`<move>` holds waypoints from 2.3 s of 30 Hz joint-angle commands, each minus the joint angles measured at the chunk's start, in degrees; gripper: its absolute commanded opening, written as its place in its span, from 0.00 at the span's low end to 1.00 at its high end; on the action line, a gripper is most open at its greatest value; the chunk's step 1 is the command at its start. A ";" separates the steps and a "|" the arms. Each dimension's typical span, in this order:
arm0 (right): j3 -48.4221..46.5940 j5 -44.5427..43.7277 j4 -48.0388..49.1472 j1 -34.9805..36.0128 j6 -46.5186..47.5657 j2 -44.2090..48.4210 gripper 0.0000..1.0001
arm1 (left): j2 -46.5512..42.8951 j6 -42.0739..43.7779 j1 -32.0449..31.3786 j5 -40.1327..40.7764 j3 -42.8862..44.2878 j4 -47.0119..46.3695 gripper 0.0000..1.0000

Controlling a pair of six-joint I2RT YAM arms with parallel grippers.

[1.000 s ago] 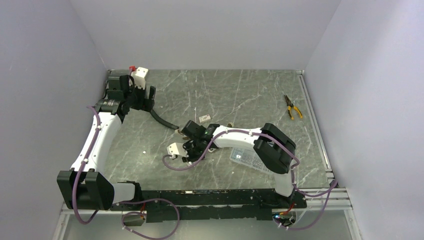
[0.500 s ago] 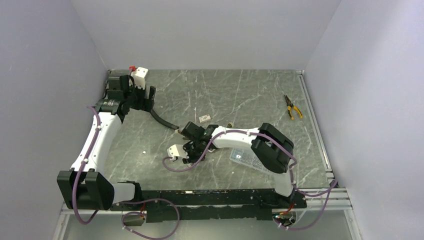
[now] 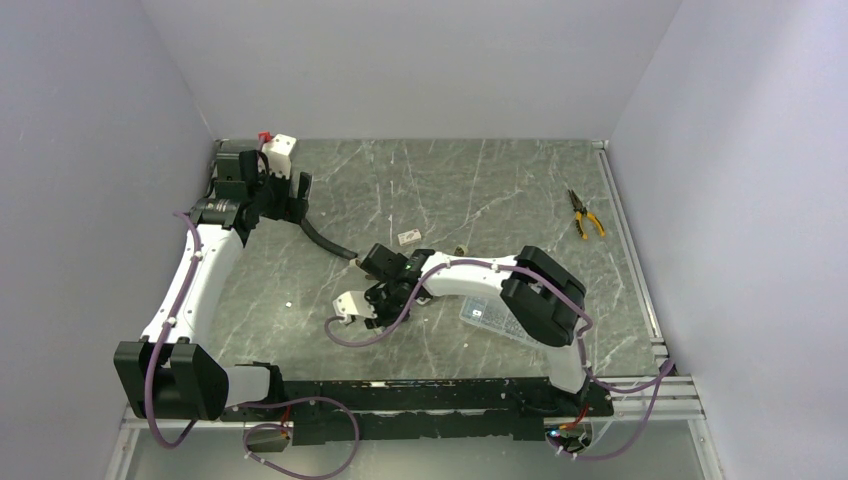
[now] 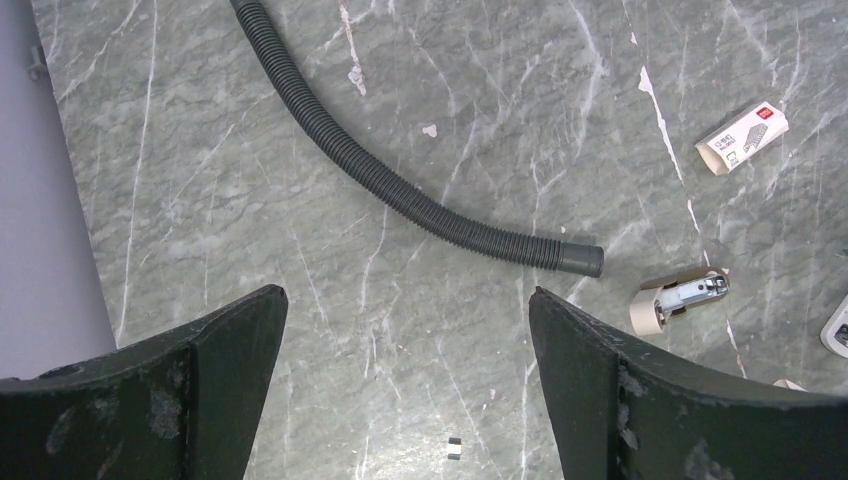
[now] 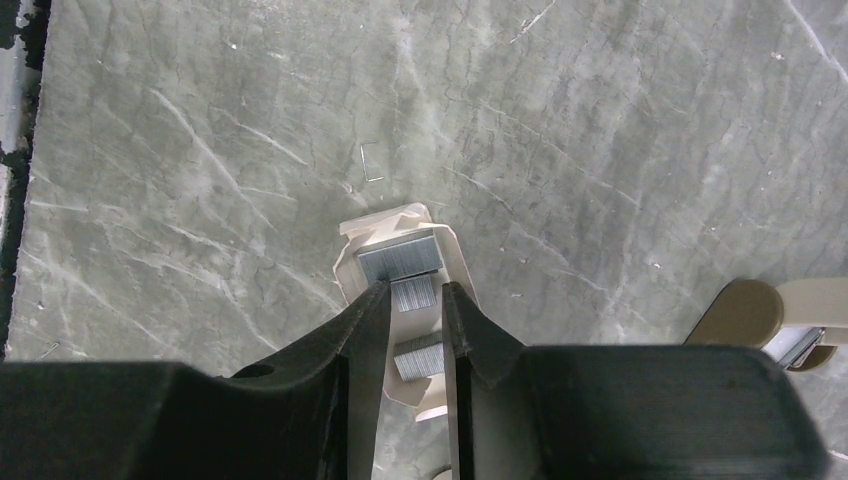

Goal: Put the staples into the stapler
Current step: Pick up the staple from the staple box.

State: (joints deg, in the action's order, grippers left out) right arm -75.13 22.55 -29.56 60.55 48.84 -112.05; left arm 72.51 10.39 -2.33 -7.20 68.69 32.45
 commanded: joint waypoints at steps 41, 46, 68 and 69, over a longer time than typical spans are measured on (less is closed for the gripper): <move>-7.76 1.47 -10.22 0.80 5.69 -3.41 0.15 | 0.81 1.09 0.22 -0.18 0.17 -0.55 0.96; -9.20 2.15 -9.83 0.10 1.84 -1.51 0.13 | 1.36 1.29 0.23 0.12 0.26 -0.48 0.96; -10.14 -8.26 0.31 -7.98 -39.94 4.20 0.10 | 1.57 0.12 0.25 -4.30 0.95 -0.46 0.96; -9.67 -9.96 0.75 -8.20 -41.71 4.18 0.10 | 1.24 -0.13 0.22 -3.63 0.75 -0.77 0.96</move>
State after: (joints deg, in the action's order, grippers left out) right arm -84.55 18.94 -33.58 53.91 20.60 -111.26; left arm 75.94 11.25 -2.33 -12.71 68.69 33.65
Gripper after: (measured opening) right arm 0.195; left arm 0.963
